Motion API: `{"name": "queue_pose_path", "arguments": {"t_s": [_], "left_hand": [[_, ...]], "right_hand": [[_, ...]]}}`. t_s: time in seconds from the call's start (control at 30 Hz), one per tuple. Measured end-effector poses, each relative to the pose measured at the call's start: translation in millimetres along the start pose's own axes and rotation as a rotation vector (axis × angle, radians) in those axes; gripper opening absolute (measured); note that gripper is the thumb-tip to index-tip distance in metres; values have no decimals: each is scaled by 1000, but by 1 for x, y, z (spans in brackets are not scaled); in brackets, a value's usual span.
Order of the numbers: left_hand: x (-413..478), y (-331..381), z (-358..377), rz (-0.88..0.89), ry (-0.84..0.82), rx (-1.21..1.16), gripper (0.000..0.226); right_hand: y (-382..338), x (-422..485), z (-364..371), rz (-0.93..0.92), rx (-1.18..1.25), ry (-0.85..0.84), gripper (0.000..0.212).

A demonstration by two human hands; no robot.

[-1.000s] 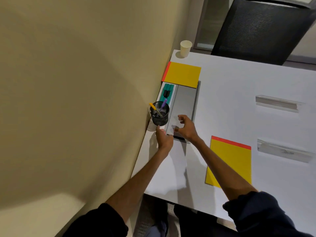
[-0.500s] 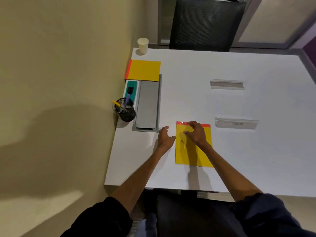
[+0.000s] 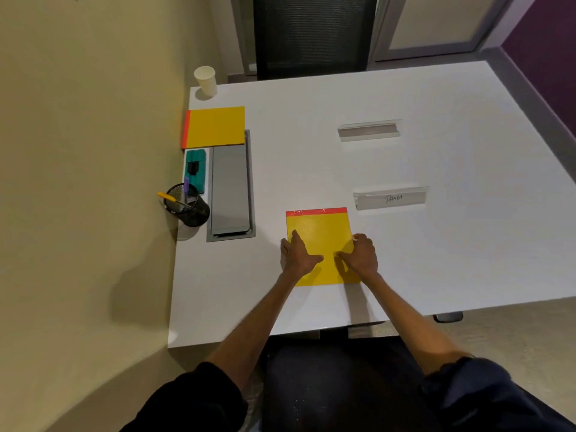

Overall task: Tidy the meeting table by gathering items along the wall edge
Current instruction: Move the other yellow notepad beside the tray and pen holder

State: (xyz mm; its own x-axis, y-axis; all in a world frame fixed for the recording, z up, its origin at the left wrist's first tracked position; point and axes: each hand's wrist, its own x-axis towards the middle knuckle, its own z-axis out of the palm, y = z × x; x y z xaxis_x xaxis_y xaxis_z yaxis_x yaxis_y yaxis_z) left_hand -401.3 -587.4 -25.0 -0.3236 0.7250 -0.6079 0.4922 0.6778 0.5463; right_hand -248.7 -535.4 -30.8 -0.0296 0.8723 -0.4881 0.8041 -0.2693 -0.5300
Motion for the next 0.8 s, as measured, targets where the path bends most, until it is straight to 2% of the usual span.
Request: {"name": "queue_pose_path", "arguments": {"t_s": [0.1, 0.2, 0.33, 0.47, 0.53, 0.8], "left_hand": [[-1, 3, 0, -1, 44, -48, 108], [1, 4, -6, -15, 74, -160, 104], [1, -4, -13, -73, 28, -359, 94], [-3, -13, -16, -10, 19, -550, 48], [-8, -12, -17, 32, 25, -607, 39], [-16, -5, -50, 113, 79, -708, 34]], "right_hand": [[7, -6, 7, -9, -58, -7, 71], [11, -7, 7, 16, -10, 4, 65], [17, -5, -1, 29, 73, 2, 54], [22, -9, -2, 28, 182, -25, 53], [22, -11, 1, 37, 231, -32, 49], [2, -28, 4, 28, 355, -39, 70]]}}
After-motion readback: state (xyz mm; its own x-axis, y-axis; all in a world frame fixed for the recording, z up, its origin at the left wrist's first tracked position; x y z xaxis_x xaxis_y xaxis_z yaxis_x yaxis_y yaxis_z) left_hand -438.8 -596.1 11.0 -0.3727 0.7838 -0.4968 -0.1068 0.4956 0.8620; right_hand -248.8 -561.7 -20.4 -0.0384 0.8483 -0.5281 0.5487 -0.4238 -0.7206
